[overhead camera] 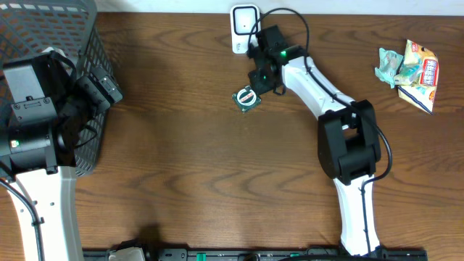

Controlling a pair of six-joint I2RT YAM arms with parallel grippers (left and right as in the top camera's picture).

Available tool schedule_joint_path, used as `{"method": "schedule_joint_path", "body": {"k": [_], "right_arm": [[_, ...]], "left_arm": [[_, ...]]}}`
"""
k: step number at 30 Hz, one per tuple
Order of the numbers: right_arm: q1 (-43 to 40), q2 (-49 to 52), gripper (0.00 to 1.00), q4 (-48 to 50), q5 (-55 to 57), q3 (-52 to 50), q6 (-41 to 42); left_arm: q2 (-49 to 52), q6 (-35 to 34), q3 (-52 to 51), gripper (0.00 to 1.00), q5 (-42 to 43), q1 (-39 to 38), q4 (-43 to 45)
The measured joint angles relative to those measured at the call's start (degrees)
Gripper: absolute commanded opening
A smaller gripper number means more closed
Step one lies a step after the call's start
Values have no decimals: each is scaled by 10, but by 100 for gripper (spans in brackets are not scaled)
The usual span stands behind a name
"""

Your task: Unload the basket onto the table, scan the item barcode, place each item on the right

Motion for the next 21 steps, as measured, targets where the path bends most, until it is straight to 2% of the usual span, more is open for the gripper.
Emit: {"method": "schedule_joint_path", "body": {"k": [6, 12, 16, 19, 21], "right_arm": [[-62, -14, 41, 84, 37, 0, 12], [-125, -14, 43, 132, -37, 0, 14], [-140, -14, 51, 151, -83, 0, 16], [-134, -13, 38, 165, -103, 0, 16], [-132, -8, 37, 173, -109, 0, 17]], "left_arm": [[0, 0, 0, 98, 0, 0, 0], [0, 0, 0, 98, 0, 0, 0], [0, 0, 0, 98, 0, 0, 0], [0, 0, 0, 98, 0, 0, 0], [0, 0, 0, 98, 0, 0, 0]]}}
